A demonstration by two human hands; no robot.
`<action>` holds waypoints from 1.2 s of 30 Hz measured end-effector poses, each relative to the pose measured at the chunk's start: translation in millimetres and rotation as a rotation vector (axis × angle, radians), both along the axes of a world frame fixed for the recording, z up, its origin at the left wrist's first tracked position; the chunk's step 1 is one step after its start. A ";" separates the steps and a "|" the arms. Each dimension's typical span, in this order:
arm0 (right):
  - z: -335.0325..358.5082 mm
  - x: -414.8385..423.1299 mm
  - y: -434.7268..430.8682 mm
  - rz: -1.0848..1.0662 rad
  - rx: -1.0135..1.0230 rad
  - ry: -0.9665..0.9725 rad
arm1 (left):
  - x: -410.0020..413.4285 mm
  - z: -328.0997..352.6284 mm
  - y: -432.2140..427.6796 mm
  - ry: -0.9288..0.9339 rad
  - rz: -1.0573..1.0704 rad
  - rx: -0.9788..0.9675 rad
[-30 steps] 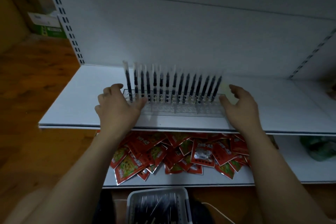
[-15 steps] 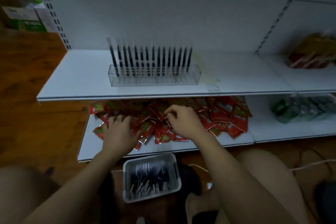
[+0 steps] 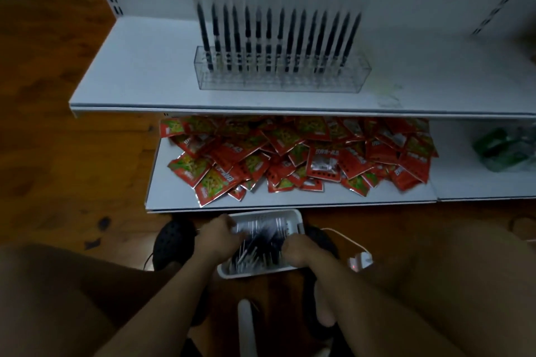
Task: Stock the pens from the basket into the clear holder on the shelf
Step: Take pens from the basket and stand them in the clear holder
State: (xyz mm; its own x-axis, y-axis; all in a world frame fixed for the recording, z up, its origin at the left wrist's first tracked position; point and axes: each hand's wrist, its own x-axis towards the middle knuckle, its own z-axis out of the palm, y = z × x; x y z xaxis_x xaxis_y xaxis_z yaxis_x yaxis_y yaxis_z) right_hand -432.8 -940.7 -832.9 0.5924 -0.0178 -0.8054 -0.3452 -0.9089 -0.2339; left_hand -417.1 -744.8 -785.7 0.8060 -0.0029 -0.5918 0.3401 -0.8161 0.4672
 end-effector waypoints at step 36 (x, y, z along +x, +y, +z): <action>-56.3 31.1 11.4 -0.104 -0.120 -0.011 | 38.5 -85.0 -42.6 0.165 0.081 -0.081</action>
